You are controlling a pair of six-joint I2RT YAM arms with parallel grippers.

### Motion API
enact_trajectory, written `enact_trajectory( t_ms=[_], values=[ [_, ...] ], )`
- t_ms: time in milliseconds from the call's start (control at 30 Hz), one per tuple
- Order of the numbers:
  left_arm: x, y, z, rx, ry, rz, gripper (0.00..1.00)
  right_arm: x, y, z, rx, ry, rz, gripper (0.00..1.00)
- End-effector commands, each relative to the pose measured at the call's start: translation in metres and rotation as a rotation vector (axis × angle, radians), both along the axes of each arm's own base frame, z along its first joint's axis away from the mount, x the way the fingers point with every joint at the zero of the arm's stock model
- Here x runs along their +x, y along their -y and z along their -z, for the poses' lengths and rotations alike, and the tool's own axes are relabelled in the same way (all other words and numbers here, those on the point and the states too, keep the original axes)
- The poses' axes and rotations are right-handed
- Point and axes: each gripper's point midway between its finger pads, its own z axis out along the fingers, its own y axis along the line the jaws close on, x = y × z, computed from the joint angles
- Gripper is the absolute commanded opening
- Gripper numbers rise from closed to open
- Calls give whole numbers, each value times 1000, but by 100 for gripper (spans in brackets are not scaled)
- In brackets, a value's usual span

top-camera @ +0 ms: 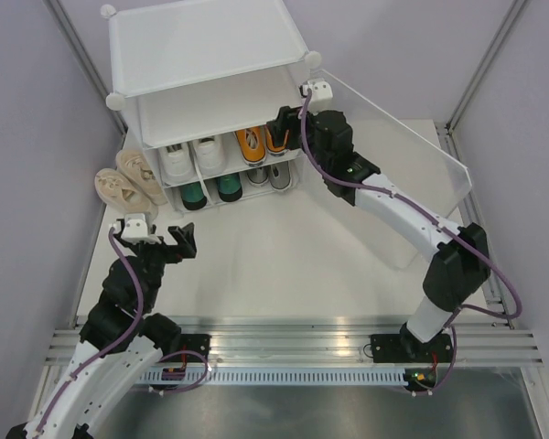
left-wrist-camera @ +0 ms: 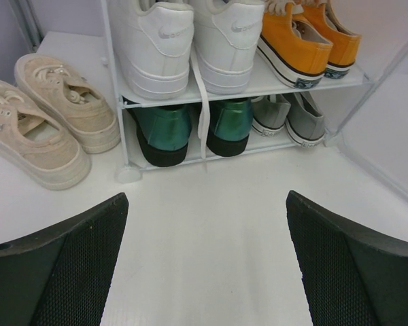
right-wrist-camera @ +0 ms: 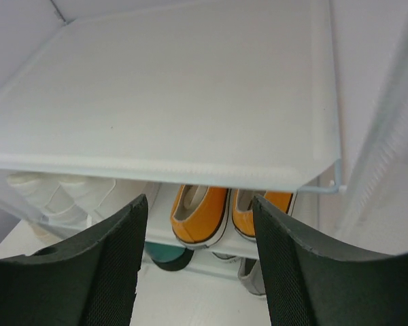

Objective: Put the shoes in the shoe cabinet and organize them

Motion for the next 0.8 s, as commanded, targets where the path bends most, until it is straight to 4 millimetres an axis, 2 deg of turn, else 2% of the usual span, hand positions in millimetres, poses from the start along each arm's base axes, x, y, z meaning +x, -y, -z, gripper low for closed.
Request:
enact_trajectory(
  t_ms=[0,33,67,133,167,200,233,267,300,367,400,433,500,633,700,767],
  values=[
    [5,-18,-6,7,17,-113,100,-39,9,-48,58,106,-92,67],
    [6,-21,-5,8,15,-127,99,-46,11,-53,76,120,-105,67],
    [7,-24,-4,9,6,-152,100,-60,15,-49,91,112,-134,67],
    [8,-30,-2,16,-6,-184,100,-73,18,-49,117,124,-160,67],
    [9,-37,4,31,-32,-231,100,-79,21,-28,105,90,-163,67],
    [9,-41,3,33,-41,-255,100,-94,25,-36,130,104,-191,67],
    [9,-44,5,39,-54,-275,100,-99,29,-34,141,106,-194,67],
    [11,-49,9,48,-73,-313,99,-105,31,-11,125,69,-199,68],
    [11,-51,12,56,-91,-325,99,-113,37,-13,135,76,-201,68],
    [15,-52,19,83,-121,-346,100,-126,42,8,127,39,-209,68],
    [16,-54,24,85,-135,-364,100,-129,45,16,120,25,-209,68],
    [17,-57,26,70,-141,-392,100,-131,49,35,105,-9,-193,68],
    [21,-63,31,76,-160,-436,100,-137,57,39,114,-11,-175,69],
    [29,-66,33,12,-191,-455,100,-143,70,63,83,-42,-139,71],
    [38,-65,32,-7,-215,-460,100,-141,79,65,74,-41,-93,73],
    [41,-79,28,-27,-227,-541,99,-139,83,63,82,-37,-75,75]
  ],
)
